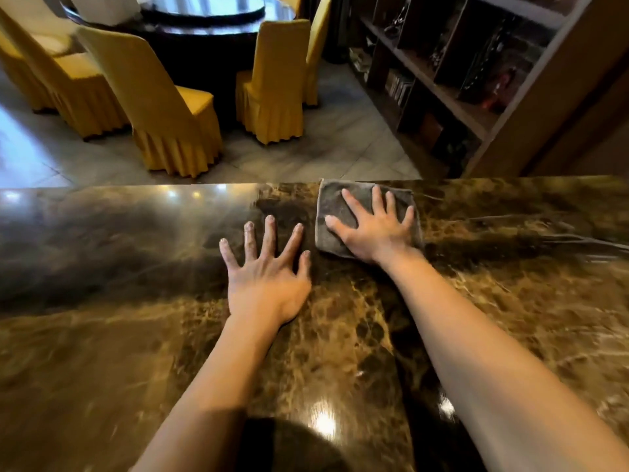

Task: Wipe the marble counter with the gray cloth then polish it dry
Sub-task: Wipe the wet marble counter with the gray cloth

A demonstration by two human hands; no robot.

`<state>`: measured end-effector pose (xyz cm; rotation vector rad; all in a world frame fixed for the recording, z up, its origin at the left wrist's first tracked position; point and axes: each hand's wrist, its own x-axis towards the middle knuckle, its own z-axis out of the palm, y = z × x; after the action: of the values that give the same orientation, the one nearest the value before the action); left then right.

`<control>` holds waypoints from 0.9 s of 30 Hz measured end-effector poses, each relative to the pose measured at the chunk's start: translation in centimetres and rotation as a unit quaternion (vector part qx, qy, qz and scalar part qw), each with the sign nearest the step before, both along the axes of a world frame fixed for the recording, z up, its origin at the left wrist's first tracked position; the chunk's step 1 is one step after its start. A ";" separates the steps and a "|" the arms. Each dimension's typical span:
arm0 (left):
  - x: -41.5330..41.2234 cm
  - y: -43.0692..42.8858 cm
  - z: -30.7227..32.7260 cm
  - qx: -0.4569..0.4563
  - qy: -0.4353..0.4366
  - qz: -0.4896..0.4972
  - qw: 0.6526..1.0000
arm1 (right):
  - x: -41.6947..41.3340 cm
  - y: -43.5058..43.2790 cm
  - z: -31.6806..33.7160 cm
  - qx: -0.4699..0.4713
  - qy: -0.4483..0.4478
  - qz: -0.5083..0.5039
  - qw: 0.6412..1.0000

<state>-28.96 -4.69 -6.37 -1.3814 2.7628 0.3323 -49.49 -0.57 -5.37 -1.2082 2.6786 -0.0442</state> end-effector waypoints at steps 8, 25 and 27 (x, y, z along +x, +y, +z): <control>-1.3 -0.8 0.3 0.012 0.001 0.003 1.000 | -2.9 -2.3 -0.2 -0.013 0.018 0.001 1.000; 8.4 18.1 0.5 -0.008 0.009 -0.019 1.000 | 12.7 26.0 -0.1 -0.024 0.000 0.082 0.996; 10.2 21.2 0.5 -0.007 0.006 -0.020 1.000 | 14.8 30.6 0.0 -0.021 -0.008 0.088 0.996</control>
<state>-18.73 16.55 -5.84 -1.3299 2.8033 0.3207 -34.69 30.02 -5.39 -1.4460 2.5593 -0.0841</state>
